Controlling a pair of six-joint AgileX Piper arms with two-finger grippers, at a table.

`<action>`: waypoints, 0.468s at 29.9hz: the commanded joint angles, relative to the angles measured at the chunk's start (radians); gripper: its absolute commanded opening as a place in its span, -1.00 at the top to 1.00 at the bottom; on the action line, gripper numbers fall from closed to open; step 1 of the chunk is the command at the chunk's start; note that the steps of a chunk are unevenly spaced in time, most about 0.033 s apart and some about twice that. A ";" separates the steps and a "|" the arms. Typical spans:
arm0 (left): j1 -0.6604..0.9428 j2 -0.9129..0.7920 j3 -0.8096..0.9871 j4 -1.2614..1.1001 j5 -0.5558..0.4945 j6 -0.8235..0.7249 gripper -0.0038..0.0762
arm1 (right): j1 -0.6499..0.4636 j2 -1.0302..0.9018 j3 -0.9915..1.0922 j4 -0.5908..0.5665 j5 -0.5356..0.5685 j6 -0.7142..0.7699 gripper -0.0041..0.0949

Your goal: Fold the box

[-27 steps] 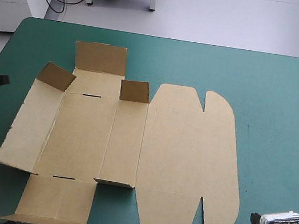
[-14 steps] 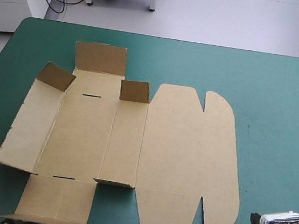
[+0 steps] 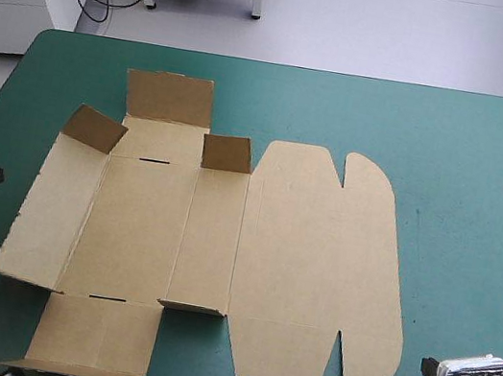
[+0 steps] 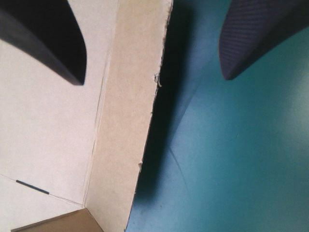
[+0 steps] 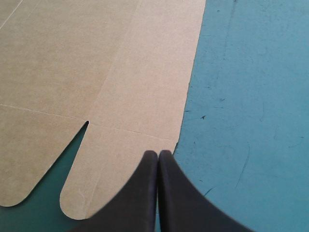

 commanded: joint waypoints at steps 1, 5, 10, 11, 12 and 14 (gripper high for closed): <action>0.003 -0.017 -0.032 -0.060 0.044 -0.011 -0.52 | 0.002 0.011 -0.022 0.008 -0.060 -0.001 0.96; -0.001 -0.008 -0.032 -0.085 0.044 0.004 -0.51 | 0.002 0.011 -0.022 0.008 -0.060 -0.001 0.96; -0.048 -0.006 0.008 -0.088 0.044 0.034 -0.51 | 0.002 0.011 -0.022 0.008 -0.060 -0.001 0.96; -0.060 -0.006 0.022 -0.088 0.044 0.034 -0.51 | 0.002 0.011 -0.022 0.006 -0.060 0.001 0.96; -0.072 -0.002 0.034 -0.087 0.042 0.034 -0.51 | 0.002 0.011 -0.022 0.006 -0.060 0.001 0.96; -0.092 0.006 0.049 -0.087 0.042 0.034 -0.51 | 0.002 0.011 -0.022 0.006 -0.060 0.001 0.96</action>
